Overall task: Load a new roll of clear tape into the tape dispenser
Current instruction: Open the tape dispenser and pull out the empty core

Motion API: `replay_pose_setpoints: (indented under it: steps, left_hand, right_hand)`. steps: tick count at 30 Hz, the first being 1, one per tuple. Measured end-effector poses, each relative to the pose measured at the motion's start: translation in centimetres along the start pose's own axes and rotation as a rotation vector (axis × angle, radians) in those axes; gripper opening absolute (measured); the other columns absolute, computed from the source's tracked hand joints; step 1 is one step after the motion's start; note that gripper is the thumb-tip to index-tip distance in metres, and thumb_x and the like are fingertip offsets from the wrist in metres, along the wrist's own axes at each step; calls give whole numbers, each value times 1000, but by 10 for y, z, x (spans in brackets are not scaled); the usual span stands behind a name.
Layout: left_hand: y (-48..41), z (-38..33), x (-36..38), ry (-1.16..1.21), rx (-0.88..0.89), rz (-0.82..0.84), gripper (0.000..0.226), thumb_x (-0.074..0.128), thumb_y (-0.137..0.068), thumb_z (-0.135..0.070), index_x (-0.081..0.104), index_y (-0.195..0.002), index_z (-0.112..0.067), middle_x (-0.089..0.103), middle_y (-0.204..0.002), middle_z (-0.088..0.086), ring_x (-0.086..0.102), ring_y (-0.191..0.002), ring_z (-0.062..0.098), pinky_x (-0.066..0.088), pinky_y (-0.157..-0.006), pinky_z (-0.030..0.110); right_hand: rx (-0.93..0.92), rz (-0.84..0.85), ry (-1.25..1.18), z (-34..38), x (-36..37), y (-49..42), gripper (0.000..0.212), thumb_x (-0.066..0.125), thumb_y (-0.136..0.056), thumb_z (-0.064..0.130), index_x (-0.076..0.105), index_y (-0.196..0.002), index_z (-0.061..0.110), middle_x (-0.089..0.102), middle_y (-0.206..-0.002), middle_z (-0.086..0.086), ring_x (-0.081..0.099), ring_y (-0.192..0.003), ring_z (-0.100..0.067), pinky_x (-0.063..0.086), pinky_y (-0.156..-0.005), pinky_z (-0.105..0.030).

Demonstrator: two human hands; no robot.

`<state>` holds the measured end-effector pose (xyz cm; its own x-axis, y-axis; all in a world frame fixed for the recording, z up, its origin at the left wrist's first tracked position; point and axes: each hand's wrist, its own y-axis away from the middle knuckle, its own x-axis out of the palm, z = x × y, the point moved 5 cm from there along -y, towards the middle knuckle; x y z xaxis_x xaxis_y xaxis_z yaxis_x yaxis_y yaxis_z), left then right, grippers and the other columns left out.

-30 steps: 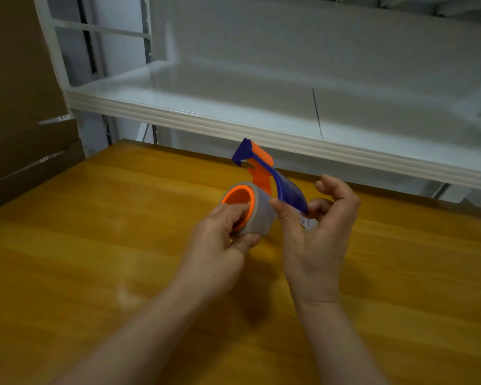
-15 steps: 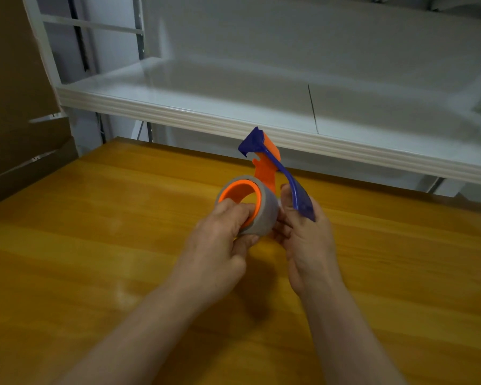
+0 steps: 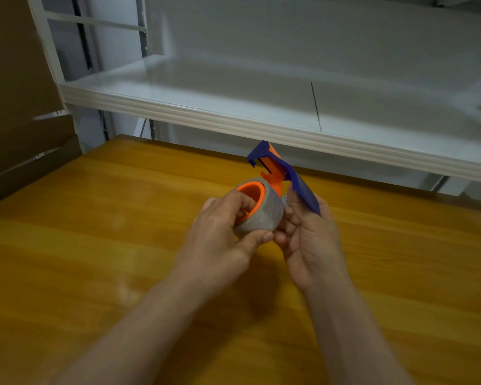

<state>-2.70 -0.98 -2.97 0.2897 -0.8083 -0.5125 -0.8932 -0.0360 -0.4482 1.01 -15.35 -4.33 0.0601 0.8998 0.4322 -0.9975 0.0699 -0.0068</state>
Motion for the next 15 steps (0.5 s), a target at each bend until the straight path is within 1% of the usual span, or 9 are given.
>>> replay_pose_setpoints:
  steps: [1,2,3,4,7,9,11,13,15]
  left_hand:
    - [0,1,0,5,1,0,40,81,-79,-38,50,-104,-38,52,-106,-10,53,-96,3,45,-76,21]
    - [0,1,0,12,4,3,40,81,-79,-37,51,-104,-37,54,-106,-8,54,-95,5,48,-76,25]
    - [-1,1,0,19,6,7,39,81,-80,-35,52,-105,-36,55,-105,-7,55,-94,8,50,-75,28]
    - [-1,0,-1,25,10,11,37,81,-80,-34,52,-104,-34,56,-104,-6,56,-92,9,50,-74,28]
    - [-2,0,-2,-1,29,21,33,79,-82,-33,53,-103,-33,56,-102,-6,56,-90,9,45,-69,23]
    - [-2,0,-3,-18,53,14,31,79,-83,-33,55,-102,-31,57,-100,-6,56,-88,9,44,-68,22]
    - [-2,-1,-4,-27,81,3,29,79,-83,-34,56,-101,-30,57,-98,-6,56,-87,9,44,-68,22]
    - [-1,-2,-4,-52,121,-18,28,78,-84,-35,59,-102,-27,56,-96,-7,57,-87,11,48,-68,26]
    - [-1,-2,-4,-137,209,-70,29,76,-85,-36,63,-104,-20,58,-97,-8,56,-92,15,52,-72,33]
  right_hand:
    - [-14,0,-13,1,-1,-1,74,76,-70,33,48,-138,30,70,-102,-12,60,-60,-19,44,-43,-26]
    - [-31,12,-6,2,-2,-2,73,75,-75,29,45,-140,38,69,-111,-15,59,-62,-22,45,-43,-26]
    - [-49,36,16,3,-3,-2,67,73,-82,23,46,-140,45,67,-120,-18,58,-67,-27,45,-44,-28]
    - [-64,67,42,4,-3,-2,60,69,-89,19,49,-138,48,66,-125,-19,58,-72,-30,45,-46,-29]
    - [-65,132,62,6,-1,-2,43,60,-96,15,62,-129,42,67,-131,-14,68,-75,-27,49,-45,-28]
    - [-49,148,40,7,-1,-2,41,59,-97,11,64,-128,37,67,-131,-14,73,-75,-25,54,-45,-27]
    - [-38,141,19,7,-2,-3,40,58,-97,7,65,-127,34,67,-130,-15,75,-72,-24,56,-44,-26]
    - [-35,134,4,6,-4,-4,40,59,-98,6,65,-126,33,69,-128,-17,74,-69,-23,56,-43,-26]
    - [-39,125,-15,7,-4,-4,40,60,-96,6,65,-125,33,69,-126,-18,74,-69,-23,56,-44,-26]
